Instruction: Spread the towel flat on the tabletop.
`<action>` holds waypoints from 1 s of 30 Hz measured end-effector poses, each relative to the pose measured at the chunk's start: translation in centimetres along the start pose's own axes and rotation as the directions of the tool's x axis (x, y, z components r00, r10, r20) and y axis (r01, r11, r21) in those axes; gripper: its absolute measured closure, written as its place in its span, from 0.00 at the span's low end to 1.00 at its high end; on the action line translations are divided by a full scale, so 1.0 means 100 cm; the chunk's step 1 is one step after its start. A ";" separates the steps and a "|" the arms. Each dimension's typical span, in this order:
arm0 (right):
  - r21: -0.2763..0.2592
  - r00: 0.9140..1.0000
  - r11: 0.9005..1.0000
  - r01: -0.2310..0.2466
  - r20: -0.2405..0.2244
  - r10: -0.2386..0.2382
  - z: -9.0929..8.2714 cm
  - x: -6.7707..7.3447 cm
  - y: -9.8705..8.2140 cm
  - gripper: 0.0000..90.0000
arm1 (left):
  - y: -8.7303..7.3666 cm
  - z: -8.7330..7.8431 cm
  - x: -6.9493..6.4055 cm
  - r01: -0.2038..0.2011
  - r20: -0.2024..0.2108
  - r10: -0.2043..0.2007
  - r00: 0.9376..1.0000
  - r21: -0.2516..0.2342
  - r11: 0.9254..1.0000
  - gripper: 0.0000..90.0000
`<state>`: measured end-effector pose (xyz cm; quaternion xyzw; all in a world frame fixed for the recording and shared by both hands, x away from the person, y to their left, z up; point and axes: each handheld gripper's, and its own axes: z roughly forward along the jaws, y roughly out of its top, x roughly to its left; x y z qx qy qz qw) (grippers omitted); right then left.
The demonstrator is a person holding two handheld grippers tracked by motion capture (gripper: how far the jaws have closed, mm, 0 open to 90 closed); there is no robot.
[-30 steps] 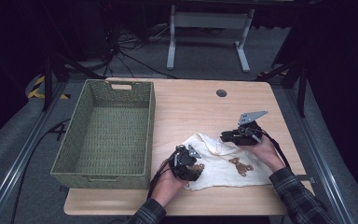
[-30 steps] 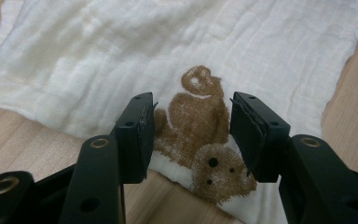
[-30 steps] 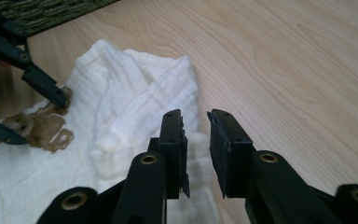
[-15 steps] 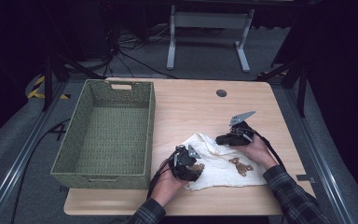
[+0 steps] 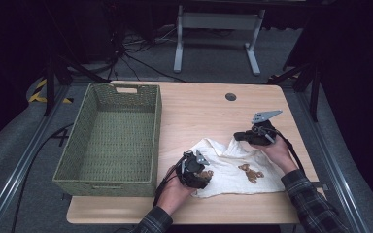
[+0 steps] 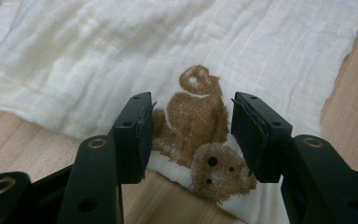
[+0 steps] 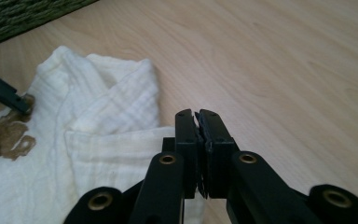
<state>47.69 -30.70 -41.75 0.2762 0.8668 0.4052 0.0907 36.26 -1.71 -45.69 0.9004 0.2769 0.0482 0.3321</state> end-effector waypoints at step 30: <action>-0.012 0.922 0.966 -0.259 0.295 0.251 -0.046 -0.096 -0.051 0.87 | 0.006 -0.005 0.000 0.016 0.004 -0.016 1.000 -0.029 0.999 0.48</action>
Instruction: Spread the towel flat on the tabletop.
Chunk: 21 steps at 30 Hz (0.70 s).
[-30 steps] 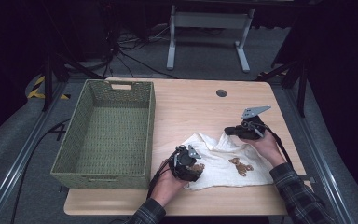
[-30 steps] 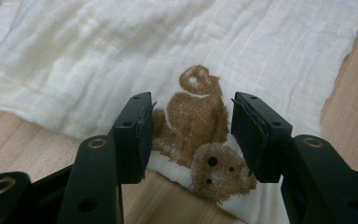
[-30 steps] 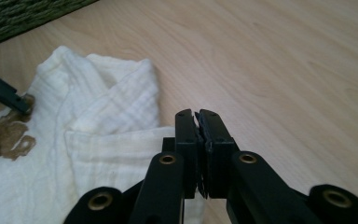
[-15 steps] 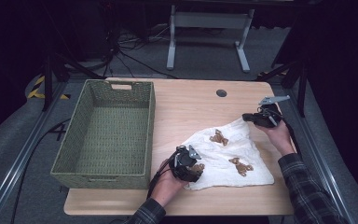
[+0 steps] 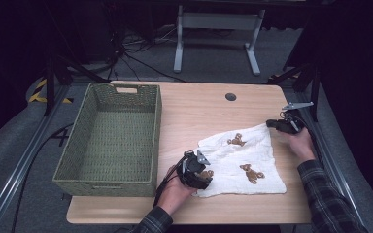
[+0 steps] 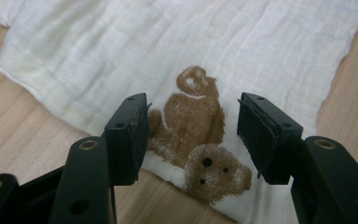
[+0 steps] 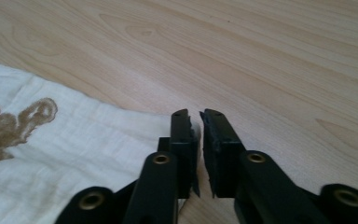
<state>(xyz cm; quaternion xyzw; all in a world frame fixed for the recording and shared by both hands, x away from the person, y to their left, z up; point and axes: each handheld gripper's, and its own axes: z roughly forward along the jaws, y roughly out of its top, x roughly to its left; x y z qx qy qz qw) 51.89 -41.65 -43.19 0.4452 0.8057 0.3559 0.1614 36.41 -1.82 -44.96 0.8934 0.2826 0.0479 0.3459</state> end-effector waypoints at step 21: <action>-0.033 0.987 0.993 0.114 -0.114 -0.117 -0.019 0.044 -0.011 0.73 | 0.073 0.002 0.057 0.094 -0.179 -0.101 0.979 -0.045 0.995 0.76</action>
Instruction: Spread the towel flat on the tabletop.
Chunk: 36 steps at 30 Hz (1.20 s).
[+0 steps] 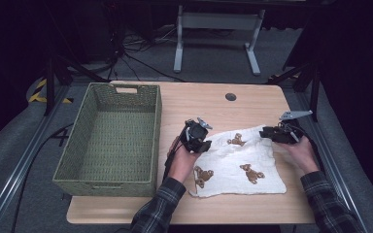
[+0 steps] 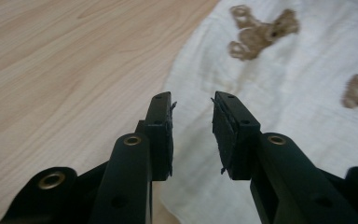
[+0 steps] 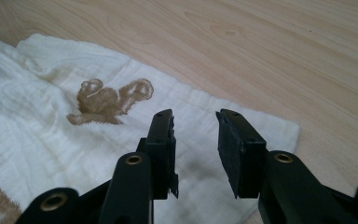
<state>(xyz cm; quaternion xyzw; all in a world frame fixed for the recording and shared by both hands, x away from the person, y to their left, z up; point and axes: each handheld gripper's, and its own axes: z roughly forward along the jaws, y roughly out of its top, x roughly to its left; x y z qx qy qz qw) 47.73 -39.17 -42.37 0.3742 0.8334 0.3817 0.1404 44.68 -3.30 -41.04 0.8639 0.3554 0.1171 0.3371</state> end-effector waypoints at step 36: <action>-0.011 1.000 1.000 0.014 -0.006 -0.014 -0.001 -0.002 -0.003 0.72 | 0.016 0.048 0.044 0.125 -0.095 -0.120 0.988 0.040 0.991 0.97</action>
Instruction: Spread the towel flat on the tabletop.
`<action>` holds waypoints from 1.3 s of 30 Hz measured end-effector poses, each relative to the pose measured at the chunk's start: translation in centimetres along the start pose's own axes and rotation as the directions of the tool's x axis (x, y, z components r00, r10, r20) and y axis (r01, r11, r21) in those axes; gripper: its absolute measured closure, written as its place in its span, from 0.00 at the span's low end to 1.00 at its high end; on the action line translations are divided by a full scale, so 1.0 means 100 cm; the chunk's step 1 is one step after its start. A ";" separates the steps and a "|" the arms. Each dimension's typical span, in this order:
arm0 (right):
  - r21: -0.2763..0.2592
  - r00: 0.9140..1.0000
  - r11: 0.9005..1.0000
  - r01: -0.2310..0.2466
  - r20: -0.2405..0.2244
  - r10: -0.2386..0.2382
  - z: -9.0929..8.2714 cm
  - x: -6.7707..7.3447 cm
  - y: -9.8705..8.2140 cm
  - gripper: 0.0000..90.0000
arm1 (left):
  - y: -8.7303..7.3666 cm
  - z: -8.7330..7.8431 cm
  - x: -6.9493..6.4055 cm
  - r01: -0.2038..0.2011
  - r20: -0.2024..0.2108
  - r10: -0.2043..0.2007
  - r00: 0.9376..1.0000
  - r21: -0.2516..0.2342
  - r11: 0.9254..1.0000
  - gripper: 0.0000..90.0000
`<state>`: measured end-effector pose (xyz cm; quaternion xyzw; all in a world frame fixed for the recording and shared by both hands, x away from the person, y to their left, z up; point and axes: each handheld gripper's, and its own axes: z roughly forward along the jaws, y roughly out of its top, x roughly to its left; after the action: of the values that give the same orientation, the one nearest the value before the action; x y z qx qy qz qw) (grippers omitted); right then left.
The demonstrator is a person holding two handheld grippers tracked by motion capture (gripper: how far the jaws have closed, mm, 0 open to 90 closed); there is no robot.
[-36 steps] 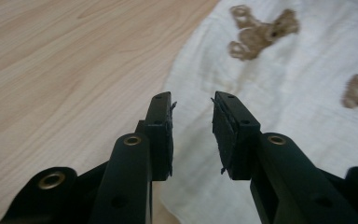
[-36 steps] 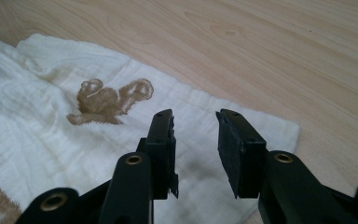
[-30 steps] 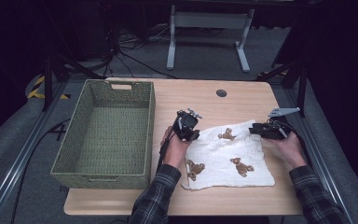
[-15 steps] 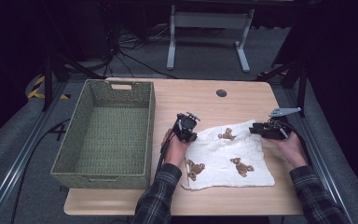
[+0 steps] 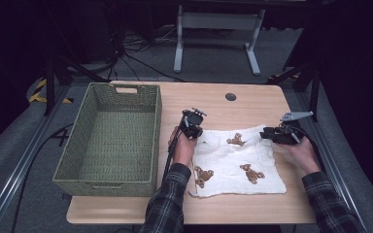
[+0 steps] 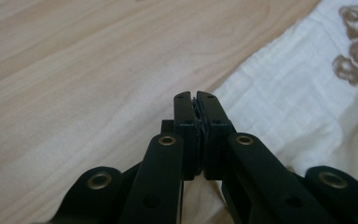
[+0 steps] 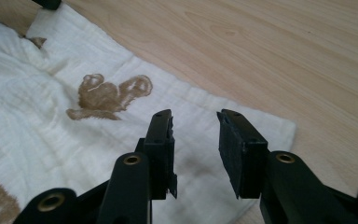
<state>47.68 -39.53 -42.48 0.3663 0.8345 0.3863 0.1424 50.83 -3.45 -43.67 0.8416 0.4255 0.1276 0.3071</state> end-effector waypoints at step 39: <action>0.063 0.988 0.994 -0.091 0.134 0.082 0.032 -0.053 0.015 0.97 | 0.021 0.014 0.026 0.090 0.004 -0.089 0.996 -0.057 0.994 0.98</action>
<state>53.75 -40.99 -43.72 0.4315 0.8194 0.3383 0.1673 54.37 -2.87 -43.55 0.8128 0.4588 0.1252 0.3365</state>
